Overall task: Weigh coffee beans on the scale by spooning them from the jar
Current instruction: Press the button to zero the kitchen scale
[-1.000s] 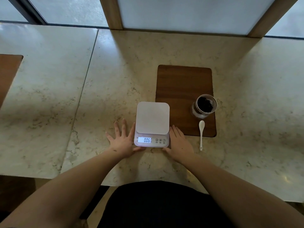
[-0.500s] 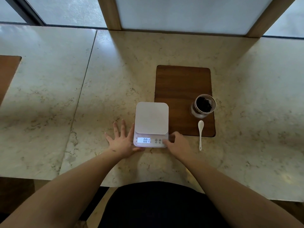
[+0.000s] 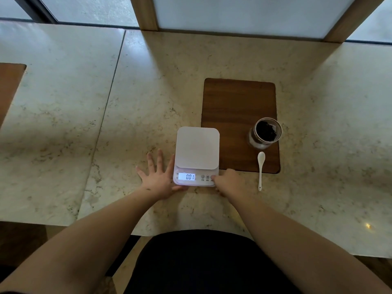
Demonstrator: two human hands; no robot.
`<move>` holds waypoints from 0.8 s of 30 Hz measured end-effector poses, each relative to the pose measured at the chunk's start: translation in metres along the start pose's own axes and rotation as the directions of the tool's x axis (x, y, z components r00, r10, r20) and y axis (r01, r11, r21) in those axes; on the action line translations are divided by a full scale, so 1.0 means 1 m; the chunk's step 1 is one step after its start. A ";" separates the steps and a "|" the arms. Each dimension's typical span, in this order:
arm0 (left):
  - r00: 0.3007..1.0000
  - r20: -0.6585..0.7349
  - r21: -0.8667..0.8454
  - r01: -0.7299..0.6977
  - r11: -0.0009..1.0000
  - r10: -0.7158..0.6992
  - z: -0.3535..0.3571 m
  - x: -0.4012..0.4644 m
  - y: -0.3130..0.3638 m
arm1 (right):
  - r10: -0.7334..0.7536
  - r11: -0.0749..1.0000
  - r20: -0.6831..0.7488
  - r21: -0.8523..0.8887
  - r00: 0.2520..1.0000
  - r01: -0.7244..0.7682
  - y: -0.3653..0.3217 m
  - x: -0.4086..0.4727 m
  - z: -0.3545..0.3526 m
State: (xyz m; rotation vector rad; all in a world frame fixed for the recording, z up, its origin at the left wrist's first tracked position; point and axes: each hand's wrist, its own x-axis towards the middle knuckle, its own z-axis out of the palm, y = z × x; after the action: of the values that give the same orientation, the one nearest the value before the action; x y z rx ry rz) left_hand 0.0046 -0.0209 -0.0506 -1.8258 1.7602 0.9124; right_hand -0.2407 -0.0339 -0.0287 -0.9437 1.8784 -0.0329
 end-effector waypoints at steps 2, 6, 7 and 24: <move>1.000 -0.003 0.002 0.000 1.000 0.000 0.000 0.000 0.000 | -0.004 0.997 -0.014 -0.072 1.000 0.003 -0.010 -0.002 0.000; 1.000 0.001 0.021 0.018 1.000 -0.018 -0.003 -0.002 0.002 | -0.007 0.992 -0.033 -0.127 0.999 0.003 -0.017 -0.009 -0.001; 1.000 0.000 0.027 0.020 0.999 -0.020 -0.004 -0.002 0.003 | -0.012 0.991 -0.037 -0.133 0.999 0.007 -0.017 -0.010 -0.001; 1.000 0.004 -0.008 0.005 1.000 -0.005 -0.007 -0.007 0.003 | 0.080 0.902 0.040 0.422 0.996 -0.090 0.062 -0.049 -0.015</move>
State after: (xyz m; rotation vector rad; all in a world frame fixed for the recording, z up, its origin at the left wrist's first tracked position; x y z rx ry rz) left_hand 0.0025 -0.0218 -0.0404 -1.8312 1.7510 0.9226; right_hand -0.2794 0.0343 -0.0088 -0.5582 1.7897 -0.3639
